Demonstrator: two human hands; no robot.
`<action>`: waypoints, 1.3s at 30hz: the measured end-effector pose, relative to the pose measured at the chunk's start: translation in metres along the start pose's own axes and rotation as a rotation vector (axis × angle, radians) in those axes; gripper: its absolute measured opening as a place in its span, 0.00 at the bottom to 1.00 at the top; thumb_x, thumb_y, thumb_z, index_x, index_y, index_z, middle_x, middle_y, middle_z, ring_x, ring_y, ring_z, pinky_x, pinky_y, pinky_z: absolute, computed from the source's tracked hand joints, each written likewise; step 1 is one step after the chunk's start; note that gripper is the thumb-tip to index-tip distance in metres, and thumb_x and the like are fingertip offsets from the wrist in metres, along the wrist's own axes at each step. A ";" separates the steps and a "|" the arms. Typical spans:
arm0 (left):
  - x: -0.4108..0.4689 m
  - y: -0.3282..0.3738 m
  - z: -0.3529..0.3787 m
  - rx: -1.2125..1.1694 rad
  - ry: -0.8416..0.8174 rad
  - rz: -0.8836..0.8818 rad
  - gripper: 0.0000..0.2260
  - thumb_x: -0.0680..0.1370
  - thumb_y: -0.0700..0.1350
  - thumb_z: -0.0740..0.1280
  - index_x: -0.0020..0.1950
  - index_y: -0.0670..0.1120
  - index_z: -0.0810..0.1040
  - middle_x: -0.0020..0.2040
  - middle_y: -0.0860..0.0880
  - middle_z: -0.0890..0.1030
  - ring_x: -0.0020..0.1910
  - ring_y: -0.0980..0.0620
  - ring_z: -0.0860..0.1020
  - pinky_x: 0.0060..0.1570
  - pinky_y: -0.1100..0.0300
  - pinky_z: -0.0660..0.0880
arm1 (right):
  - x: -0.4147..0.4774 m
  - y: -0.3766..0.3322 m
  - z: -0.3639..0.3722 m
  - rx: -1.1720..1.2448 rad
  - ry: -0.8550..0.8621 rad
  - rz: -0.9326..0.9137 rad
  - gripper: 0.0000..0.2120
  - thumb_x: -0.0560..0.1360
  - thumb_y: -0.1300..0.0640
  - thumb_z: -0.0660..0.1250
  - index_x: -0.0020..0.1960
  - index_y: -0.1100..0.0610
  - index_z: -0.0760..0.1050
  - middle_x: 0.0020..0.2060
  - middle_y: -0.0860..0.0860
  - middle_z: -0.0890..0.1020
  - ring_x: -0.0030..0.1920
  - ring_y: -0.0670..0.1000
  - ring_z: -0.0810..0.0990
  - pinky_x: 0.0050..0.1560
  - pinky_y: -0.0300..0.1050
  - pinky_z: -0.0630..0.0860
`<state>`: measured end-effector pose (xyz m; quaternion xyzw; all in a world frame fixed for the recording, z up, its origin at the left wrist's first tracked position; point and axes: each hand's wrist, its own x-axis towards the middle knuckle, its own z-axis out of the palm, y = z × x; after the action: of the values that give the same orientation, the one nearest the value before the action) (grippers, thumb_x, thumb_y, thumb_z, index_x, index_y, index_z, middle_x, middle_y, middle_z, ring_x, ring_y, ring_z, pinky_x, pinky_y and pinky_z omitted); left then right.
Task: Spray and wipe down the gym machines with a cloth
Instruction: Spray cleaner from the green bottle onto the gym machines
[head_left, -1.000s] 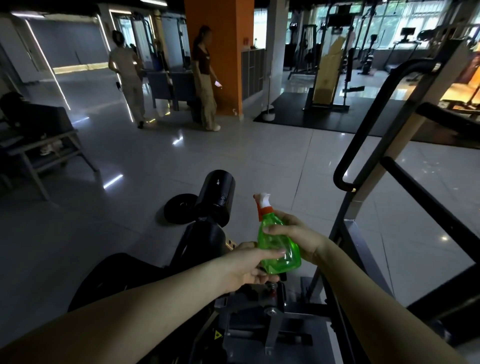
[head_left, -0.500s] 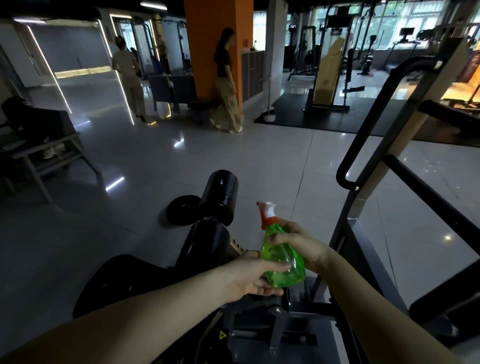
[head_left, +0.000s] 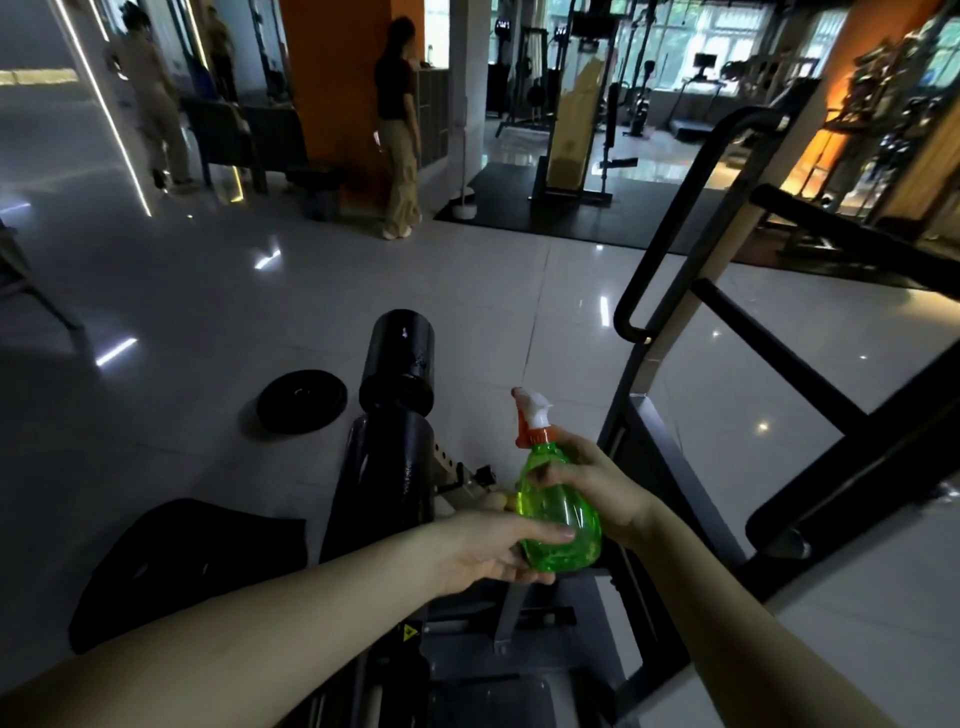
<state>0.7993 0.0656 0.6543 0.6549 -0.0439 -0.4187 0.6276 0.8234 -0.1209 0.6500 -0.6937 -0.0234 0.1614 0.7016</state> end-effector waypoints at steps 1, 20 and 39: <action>-0.005 -0.003 -0.004 0.004 -0.009 0.005 0.26 0.73 0.49 0.79 0.68 0.48 0.75 0.56 0.45 0.86 0.55 0.42 0.85 0.46 0.59 0.80 | -0.003 -0.001 0.008 -0.009 0.020 0.006 0.35 0.65 0.54 0.77 0.70 0.57 0.73 0.53 0.60 0.81 0.53 0.61 0.83 0.55 0.55 0.80; -0.174 -0.103 -0.118 0.116 -0.291 0.007 0.26 0.71 0.47 0.81 0.66 0.54 0.76 0.57 0.49 0.86 0.57 0.45 0.84 0.46 0.55 0.78 | -0.102 0.018 0.259 -0.038 0.387 -0.010 0.24 0.69 0.61 0.73 0.64 0.52 0.77 0.52 0.60 0.84 0.52 0.60 0.85 0.52 0.52 0.83; -0.249 -0.181 -0.161 0.106 -0.114 -0.040 0.24 0.74 0.44 0.78 0.67 0.51 0.76 0.56 0.47 0.86 0.49 0.50 0.83 0.42 0.59 0.76 | -0.087 0.072 0.342 -0.058 0.137 0.040 0.31 0.73 0.64 0.73 0.73 0.53 0.70 0.50 0.55 0.82 0.51 0.54 0.83 0.51 0.46 0.82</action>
<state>0.6510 0.3750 0.5993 0.6633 -0.0885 -0.4647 0.5799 0.6388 0.1856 0.6083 -0.7233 0.0338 0.1266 0.6780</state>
